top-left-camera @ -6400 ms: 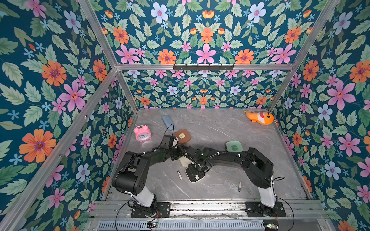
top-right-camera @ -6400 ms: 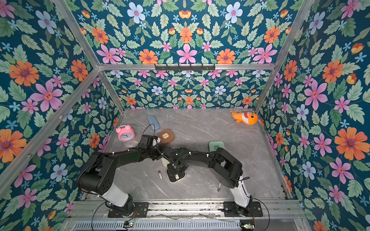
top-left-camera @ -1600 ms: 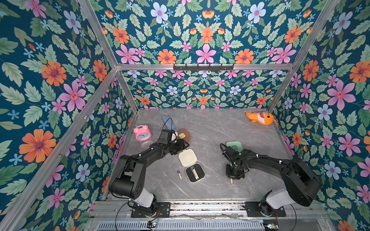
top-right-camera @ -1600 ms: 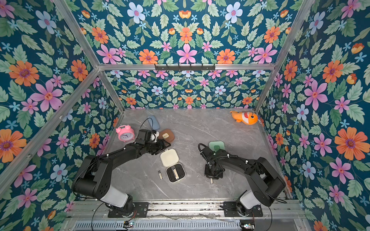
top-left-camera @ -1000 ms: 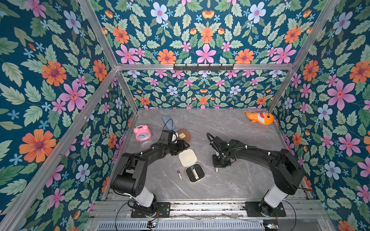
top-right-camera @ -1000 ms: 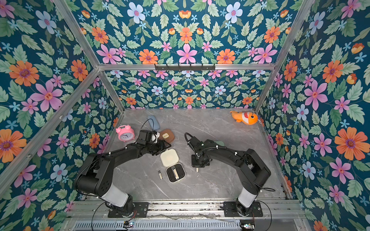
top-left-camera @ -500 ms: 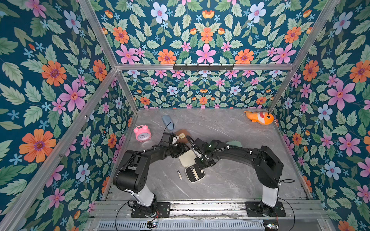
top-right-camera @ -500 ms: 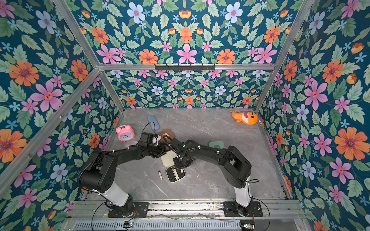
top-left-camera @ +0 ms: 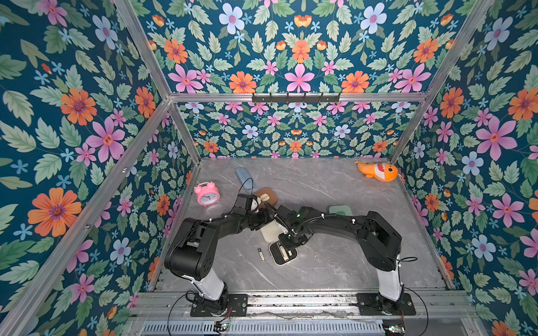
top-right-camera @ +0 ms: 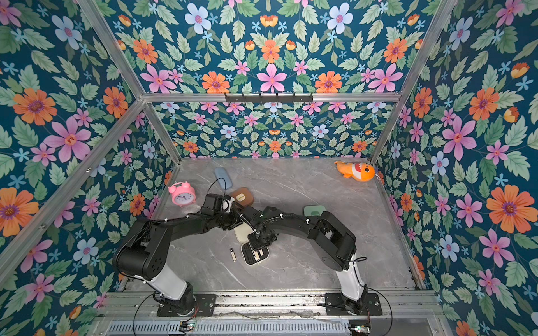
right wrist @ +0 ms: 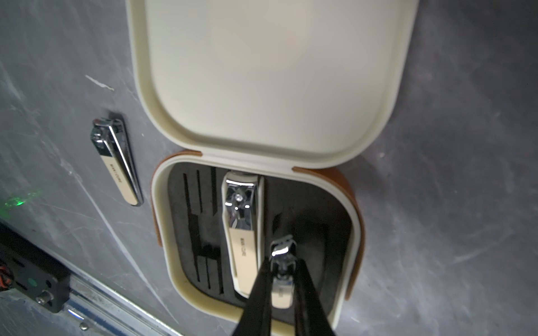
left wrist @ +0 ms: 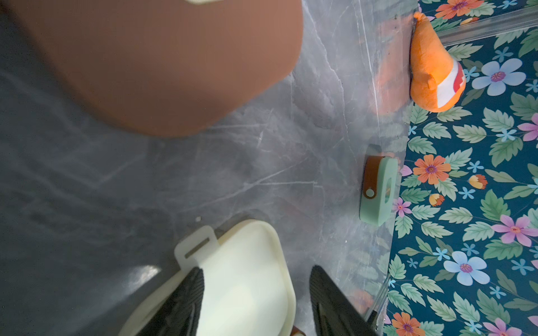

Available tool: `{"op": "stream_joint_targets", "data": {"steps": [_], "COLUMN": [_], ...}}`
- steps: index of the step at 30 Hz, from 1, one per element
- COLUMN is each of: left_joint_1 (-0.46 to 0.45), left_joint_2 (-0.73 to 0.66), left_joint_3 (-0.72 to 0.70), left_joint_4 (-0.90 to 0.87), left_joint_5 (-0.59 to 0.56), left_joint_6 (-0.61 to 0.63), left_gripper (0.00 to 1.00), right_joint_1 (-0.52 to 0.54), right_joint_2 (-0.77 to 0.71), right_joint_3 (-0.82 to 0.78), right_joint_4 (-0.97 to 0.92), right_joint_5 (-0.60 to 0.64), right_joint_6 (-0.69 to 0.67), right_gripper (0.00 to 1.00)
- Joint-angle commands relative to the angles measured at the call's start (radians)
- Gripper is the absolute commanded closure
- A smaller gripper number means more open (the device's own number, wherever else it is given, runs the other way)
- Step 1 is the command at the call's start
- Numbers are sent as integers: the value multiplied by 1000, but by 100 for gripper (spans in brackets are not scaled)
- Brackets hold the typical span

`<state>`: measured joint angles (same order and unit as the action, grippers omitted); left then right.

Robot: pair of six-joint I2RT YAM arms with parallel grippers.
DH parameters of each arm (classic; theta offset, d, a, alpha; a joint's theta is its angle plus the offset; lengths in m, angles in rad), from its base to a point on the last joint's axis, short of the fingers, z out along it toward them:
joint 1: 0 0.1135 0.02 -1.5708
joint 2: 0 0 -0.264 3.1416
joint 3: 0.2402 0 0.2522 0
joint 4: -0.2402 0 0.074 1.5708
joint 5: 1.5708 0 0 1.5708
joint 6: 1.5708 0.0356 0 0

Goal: Organize nail clipper sets
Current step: Place the nail clipper in the storage box.

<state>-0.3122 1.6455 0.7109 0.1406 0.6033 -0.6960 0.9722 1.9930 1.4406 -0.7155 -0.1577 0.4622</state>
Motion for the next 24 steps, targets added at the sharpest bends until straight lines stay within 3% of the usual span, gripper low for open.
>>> {"op": "stream_joint_targets", "data": {"steps": [1,24], "left_joint_1": [2,2], "left_joint_2": [5,-1], "left_joint_3": [-7,-12], "left_joint_4": [-50,-49], "left_joint_5": [-41,-43], "left_joint_6": [15,12], "left_gripper": [38,39], "right_joint_1": [2,2], "right_joint_2": [4,29], "right_joint_3": [7,-44], "right_joint_4": [8,13], "right_joint_5": [-7,11], "right_joint_6": [1,24], "right_gripper": [92,89]}}
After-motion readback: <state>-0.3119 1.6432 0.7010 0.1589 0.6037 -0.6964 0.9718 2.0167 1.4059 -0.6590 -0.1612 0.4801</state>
